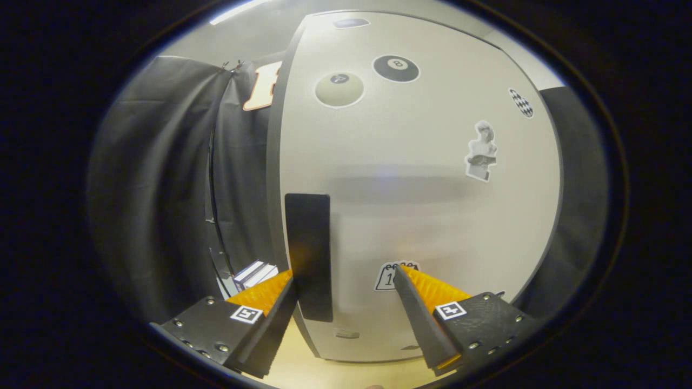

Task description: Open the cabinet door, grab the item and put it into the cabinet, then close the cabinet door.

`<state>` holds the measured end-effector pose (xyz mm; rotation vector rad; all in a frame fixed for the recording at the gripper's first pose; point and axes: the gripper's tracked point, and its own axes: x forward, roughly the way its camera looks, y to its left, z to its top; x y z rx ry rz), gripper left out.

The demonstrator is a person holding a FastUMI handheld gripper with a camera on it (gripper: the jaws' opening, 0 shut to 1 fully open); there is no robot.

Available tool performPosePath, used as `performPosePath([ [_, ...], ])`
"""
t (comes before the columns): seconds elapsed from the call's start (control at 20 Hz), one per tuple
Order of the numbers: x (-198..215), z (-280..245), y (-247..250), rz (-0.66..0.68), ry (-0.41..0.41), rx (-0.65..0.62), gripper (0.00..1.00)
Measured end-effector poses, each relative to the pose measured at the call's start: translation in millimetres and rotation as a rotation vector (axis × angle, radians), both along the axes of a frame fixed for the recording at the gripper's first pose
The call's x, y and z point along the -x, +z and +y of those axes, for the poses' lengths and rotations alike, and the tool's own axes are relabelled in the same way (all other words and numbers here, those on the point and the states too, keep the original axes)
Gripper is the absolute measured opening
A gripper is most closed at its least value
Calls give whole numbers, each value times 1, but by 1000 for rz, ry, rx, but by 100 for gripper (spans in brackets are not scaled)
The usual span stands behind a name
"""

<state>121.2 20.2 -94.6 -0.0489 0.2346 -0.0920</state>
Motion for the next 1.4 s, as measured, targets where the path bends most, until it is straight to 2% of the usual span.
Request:
performPosePath([
  [0.4,-1,1,0,5,-6,6,100],
  [0.6,1,2,-2,14,25,6,100],
  [0.85,32,10,18,-53,89,47,100],
  [1.05,59,7,39,-99,103,62,98],
  [1.4,106,-34,96,-210,45,-17,97],
])
